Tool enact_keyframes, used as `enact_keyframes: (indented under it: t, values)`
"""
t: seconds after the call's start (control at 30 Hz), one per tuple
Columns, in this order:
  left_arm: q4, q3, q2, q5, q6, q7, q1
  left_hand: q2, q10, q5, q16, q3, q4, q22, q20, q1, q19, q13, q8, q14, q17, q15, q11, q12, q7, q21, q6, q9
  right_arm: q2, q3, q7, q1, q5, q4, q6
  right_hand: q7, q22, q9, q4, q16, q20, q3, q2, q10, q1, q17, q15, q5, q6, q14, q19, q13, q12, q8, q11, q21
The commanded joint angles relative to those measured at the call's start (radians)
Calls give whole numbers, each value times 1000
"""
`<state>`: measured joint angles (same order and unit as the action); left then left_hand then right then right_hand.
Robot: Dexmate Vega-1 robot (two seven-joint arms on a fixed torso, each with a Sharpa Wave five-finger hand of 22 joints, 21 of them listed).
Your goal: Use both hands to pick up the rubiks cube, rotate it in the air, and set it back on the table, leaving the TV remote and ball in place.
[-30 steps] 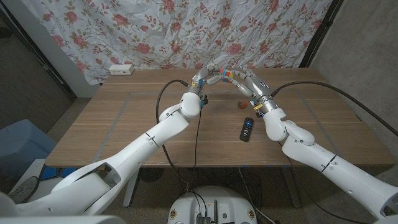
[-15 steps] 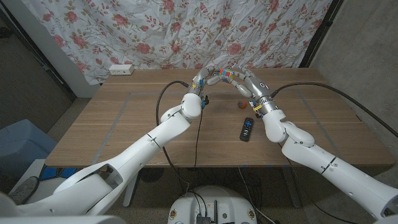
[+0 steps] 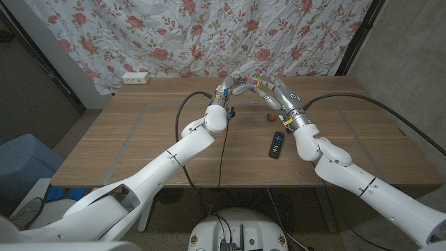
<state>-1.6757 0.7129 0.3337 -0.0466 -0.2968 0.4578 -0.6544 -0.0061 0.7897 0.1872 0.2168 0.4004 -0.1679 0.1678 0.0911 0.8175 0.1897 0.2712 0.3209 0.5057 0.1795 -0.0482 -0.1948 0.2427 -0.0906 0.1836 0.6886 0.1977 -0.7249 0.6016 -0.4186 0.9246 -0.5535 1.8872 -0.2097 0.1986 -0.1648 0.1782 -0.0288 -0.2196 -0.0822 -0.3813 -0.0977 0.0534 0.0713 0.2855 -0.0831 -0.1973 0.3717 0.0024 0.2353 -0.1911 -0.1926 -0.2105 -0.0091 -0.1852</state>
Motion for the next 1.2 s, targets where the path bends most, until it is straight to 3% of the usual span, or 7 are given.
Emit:
enact_keyframes:
  t: [0.03,0.4,1.2]
  values:
    - [9,-10,-15,28,14,4,-3,12,37,8,3,2,1,3,-3,-1,6,6,3,7,1,-98,-24,2,19,7,32,1,10,9,-15,8,-18,-5,-9,2,-3,3,-4,-8,2,-9,-39,9,-6,4,5,1,14,5,6,-3,-6,-4,-4,-4]
    - [6,-19,-19,63,17,1,-10,11,30,7,0,-1,3,3,-1,-6,4,6,-1,3,1,-95,-23,-3,17,6,32,2,20,18,-39,14,-32,-12,-7,0,-3,3,-6,-12,14,-12,-41,20,-3,4,15,1,25,10,6,-3,-10,-2,-4,-4]
    - [13,-24,-27,97,28,5,-6,13,37,7,0,-4,3,3,-1,-9,6,6,-6,5,1,-96,-23,-4,22,6,38,2,32,32,-57,21,-39,-32,-4,-5,-3,4,-8,-14,12,-16,-42,23,0,5,17,2,42,11,10,-3,-10,1,-4,-5]
